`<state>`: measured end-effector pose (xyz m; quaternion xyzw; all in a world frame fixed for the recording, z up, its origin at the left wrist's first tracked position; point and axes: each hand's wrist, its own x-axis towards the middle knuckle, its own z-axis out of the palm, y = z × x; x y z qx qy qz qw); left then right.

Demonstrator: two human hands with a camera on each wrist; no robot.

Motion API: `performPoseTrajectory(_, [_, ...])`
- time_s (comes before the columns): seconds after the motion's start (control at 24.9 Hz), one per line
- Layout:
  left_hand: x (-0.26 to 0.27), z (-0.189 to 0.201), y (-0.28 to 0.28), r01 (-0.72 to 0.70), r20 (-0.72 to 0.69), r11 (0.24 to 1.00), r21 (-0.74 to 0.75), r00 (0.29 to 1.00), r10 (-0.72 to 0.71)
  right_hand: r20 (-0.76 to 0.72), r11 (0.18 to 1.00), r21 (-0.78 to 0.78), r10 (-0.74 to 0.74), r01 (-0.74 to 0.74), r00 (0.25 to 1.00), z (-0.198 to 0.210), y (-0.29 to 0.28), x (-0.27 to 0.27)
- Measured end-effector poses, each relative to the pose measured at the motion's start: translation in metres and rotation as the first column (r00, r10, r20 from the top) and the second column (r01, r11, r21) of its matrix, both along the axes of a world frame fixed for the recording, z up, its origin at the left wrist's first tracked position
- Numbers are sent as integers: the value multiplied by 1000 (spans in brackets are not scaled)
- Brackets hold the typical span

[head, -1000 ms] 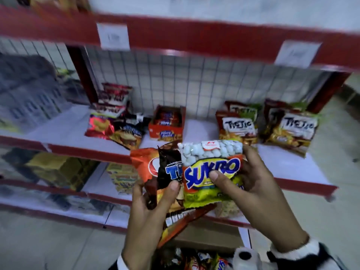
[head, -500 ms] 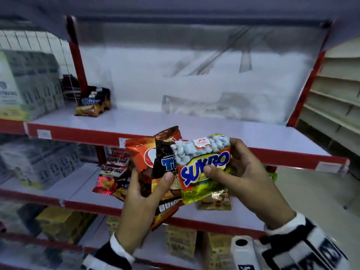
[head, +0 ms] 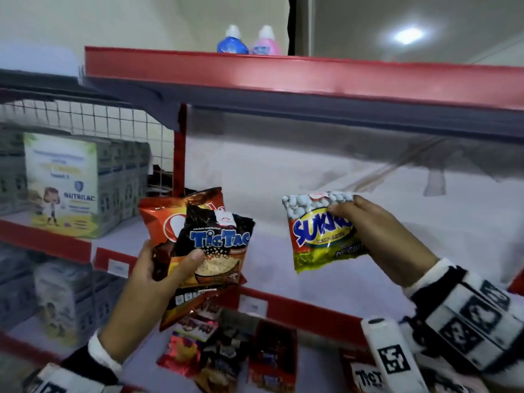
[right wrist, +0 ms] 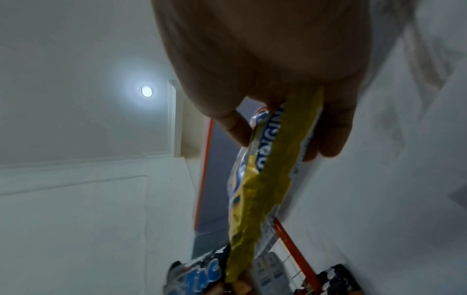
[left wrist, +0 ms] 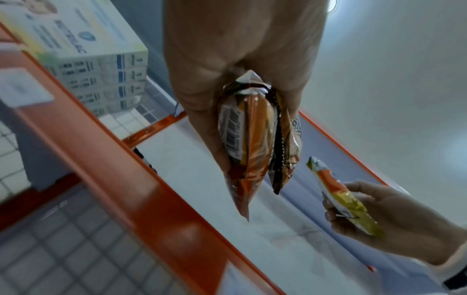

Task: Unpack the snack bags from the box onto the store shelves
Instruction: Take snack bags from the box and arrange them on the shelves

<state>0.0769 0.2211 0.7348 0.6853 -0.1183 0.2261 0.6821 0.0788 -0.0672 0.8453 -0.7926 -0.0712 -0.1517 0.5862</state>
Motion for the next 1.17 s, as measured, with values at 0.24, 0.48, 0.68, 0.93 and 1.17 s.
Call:
performPoseTrajectory(0.24, [107,35,79,-39,39,999,-13,998,40,64,949,-260,-168,179,984,6,60,152])
performPoseTrajectory(0.48, [169,45,103,54,41,998,8,998,-55,-239,931,-310,-271,191,932,-29,87,258])
performPoseTrajectory(0.68, [192,46,112,161,38,986,-39,986,-160,-401,920,-343,-324,188,857,-47,95,289])
performPoseTrajectory(0.93, [197,42,109,240,10,968,-71,971,-240,-405,903,-385,-350,190,845,-53,97,283])
performPoseTrajectory(1.17, [195,39,106,282,18,956,-83,959,-281,-382,923,-373,-242,91,892,-58,110,285])
